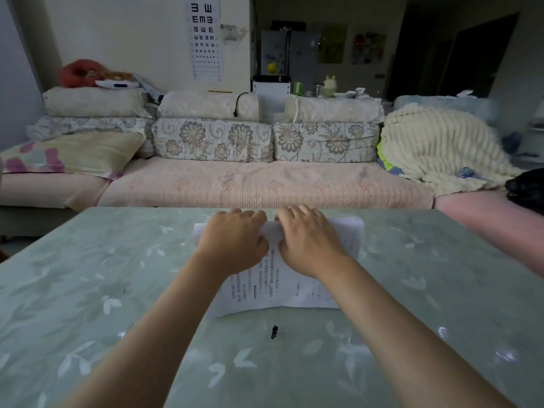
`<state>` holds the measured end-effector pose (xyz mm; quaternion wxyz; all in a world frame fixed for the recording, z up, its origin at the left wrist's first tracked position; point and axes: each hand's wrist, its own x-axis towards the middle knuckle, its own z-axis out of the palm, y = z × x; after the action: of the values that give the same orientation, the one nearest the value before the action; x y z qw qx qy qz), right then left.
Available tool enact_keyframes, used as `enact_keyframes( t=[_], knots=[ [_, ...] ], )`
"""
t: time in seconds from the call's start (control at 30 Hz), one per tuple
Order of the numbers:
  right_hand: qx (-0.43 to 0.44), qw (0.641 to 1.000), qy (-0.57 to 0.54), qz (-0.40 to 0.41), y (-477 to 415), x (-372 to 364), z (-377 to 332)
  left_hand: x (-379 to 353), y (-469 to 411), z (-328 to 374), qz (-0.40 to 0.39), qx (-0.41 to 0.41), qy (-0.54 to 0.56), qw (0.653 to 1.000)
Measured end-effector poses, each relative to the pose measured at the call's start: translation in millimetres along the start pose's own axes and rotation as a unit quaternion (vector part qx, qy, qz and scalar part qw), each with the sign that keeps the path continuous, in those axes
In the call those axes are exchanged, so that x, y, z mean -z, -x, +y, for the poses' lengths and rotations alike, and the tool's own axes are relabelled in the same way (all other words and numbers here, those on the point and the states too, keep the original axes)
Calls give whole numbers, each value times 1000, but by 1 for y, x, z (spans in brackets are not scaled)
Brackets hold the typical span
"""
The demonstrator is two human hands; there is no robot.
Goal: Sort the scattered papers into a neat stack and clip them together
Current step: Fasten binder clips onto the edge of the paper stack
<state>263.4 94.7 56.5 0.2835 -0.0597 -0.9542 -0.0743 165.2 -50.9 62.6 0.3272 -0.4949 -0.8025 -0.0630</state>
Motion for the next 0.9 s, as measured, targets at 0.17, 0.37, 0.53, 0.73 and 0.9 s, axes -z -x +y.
enact_keyframes(
  t=[0.17,0.37,0.53,0.73,0.9],
  knots=[
    [-15,999,20,-42,11,19,41,0,-3,-6,-13,-9,11,1000],
    [-24,999,6,-44,30,25,69,10,-8,-4,-62,11,4,998],
    [-15,1000,-14,-22,30,22,68,9,-34,38,-62,8,0,998],
    [-4,998,-61,-3,27,17,74,-19,-54,73,-30,-52,12,998],
    [-184,921,-338,60,44,10,92,-24,-53,70,2,-59,48,997]
  ],
)
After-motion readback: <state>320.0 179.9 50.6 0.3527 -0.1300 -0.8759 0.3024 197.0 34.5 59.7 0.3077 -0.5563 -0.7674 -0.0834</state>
